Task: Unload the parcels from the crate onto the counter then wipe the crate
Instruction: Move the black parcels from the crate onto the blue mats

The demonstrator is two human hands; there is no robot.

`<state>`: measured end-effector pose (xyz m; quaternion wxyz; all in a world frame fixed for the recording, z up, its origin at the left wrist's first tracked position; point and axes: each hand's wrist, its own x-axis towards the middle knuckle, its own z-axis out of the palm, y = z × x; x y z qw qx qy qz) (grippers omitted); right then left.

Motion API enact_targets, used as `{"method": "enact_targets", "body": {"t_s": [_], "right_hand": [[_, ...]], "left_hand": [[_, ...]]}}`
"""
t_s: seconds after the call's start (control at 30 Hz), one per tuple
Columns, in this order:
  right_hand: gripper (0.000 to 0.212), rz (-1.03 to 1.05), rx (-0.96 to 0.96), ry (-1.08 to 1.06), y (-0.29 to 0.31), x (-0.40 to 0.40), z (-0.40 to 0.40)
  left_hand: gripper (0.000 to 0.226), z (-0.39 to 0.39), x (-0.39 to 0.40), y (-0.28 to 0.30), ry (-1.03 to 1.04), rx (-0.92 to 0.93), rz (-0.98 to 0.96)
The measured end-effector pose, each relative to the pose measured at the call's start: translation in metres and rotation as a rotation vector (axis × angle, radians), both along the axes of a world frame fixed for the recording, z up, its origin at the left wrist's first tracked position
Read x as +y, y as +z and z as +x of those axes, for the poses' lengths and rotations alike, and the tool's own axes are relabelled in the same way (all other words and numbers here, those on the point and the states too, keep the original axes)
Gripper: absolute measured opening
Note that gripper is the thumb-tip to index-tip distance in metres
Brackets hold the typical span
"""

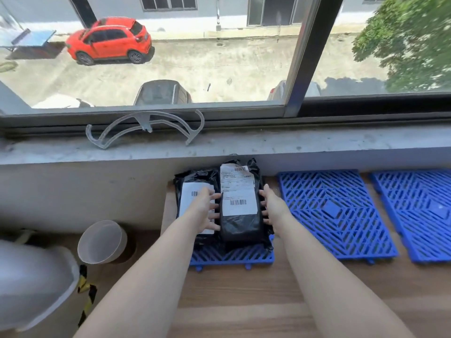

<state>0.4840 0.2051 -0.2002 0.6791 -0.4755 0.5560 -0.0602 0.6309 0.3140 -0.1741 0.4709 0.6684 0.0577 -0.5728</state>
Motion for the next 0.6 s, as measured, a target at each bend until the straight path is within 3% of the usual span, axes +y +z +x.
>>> {"method": "enact_targets", "body": {"t_s": [0.07, 0.13, 0.2, 0.23, 0.3, 0.33, 0.43, 0.6], "right_hand": [[0.050, -0.296, 0.105, 0.046, -0.008, 0.010, 0.002], [0.056, -0.701, 0.312, 0.314, -0.017, 0.020, 0.003], [0.062, -0.922, 0.472, 0.679, -0.028, 0.033, 0.009], [0.063, -0.952, 0.520, 0.810, -0.035, 0.040, 0.014], [0.064, -0.963, 0.594, 0.917, -0.047, 0.050, 0.021], [0.067, -0.971, 0.624, 0.921, -0.053, 0.053, 0.024], [0.080, -1.029, 0.702, 0.911, -0.062, 0.056, 0.027], [0.080, -1.039, 0.754, 0.867, -0.064, 0.067, 0.039]], "left_hand": [[0.033, 0.000, 0.005, -0.007, 0.010, -0.231, -0.024], [0.032, 0.005, 0.016, -0.020, -0.106, -0.724, -0.030], [0.045, 0.010, 0.030, -0.039, -0.493, -1.199, 0.077], [0.054, 0.011, 0.036, -0.050, -0.735, -1.319, 0.161], [0.062, 0.011, 0.045, -0.076, -1.094, -1.389, 0.295], [0.061, 0.010, 0.048, -0.086, -1.166, -1.387, 0.323], [0.065, 0.015, 0.056, -0.107, -1.108, -1.404, 0.315], [0.068, 0.026, 0.069, -0.118, -1.045, -1.443, 0.282]]}}
